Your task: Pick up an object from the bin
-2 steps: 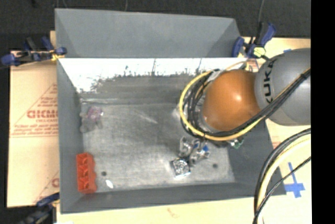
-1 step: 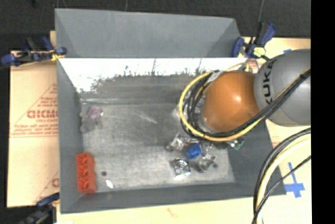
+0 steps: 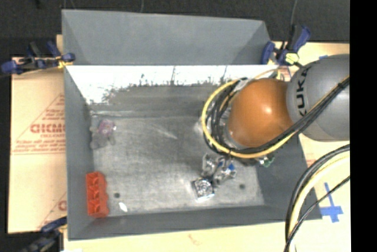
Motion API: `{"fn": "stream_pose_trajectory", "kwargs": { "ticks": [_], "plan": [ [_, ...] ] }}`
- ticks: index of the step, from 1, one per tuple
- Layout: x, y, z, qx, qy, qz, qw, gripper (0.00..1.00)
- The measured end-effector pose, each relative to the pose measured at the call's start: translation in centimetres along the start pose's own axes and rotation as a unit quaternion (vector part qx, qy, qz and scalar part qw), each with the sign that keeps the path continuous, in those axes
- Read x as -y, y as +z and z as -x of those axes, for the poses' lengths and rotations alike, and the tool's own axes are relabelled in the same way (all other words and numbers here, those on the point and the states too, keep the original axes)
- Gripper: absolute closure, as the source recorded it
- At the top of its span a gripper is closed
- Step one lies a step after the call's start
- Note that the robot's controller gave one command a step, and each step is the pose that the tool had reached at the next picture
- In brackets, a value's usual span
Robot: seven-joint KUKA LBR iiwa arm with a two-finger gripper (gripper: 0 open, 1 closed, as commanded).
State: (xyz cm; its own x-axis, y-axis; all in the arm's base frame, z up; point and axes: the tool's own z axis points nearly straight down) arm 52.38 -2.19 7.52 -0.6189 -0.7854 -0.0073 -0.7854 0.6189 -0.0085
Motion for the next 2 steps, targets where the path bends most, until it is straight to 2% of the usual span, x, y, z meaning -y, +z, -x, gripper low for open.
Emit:
{"fn": "stream_pose_trajectory", "kwargs": {
  "ticks": [1,2],
  "plan": [
    [-0.14,0.22,-0.11,-0.0016,0.000,0.002,1.0000,0.00],
    [0.00,0.01,0.00,0.0000,0.001,0.000,1.0000,1.00]
  ]
}}
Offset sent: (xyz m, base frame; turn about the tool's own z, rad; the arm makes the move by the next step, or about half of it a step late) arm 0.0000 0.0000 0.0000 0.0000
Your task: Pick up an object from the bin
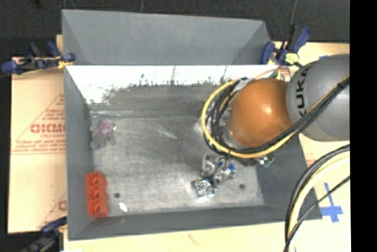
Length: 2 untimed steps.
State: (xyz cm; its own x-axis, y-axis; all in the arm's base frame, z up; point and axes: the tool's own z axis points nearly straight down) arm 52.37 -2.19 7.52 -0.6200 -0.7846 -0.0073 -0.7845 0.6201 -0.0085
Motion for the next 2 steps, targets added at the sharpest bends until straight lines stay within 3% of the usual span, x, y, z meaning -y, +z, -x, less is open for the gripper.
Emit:
{"fn": "stream_pose_trajectory", "kwargs": {
  "ticks": [1,2],
  "plan": [
    [-0.53,-3.05,0.01,-0.0006,0.032,0.002,0.9995,1.00],
    [-0.59,-2.92,0.00,-0.0011,0.032,0.003,0.9995,0.00]
  ]
}}
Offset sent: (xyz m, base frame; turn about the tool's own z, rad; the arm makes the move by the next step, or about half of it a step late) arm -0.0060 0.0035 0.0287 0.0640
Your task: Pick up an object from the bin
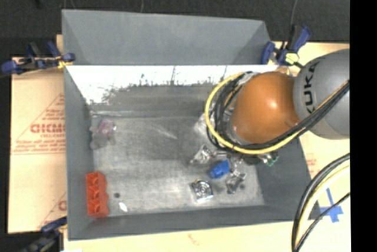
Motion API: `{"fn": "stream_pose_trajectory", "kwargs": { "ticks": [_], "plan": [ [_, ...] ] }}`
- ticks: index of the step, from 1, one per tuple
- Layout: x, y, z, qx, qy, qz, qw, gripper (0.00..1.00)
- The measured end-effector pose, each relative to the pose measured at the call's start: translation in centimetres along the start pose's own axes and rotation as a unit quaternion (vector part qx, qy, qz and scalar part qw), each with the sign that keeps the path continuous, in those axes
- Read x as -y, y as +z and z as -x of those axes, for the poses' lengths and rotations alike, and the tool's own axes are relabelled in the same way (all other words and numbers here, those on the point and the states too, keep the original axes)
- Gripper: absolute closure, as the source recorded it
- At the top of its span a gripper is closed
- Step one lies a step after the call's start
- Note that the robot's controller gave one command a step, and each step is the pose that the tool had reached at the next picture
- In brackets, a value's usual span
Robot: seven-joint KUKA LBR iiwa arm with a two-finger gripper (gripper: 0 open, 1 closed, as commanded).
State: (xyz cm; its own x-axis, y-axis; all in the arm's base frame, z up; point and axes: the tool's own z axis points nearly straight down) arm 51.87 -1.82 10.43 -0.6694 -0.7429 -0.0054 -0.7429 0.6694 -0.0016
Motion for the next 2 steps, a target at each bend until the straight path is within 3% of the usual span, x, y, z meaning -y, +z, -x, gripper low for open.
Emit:
{"fn": "stream_pose_trajectory", "kwargs": {
  "ticks": [1,2],
  "plan": [
    [2.55,3.13,-0.84,0.0027,-0.125,-0.002,0.9921,0.00],
    [3.37,3.07,-0.01,0.0029,-0.270,-0.003,0.9630,0.00]
  ]
}}
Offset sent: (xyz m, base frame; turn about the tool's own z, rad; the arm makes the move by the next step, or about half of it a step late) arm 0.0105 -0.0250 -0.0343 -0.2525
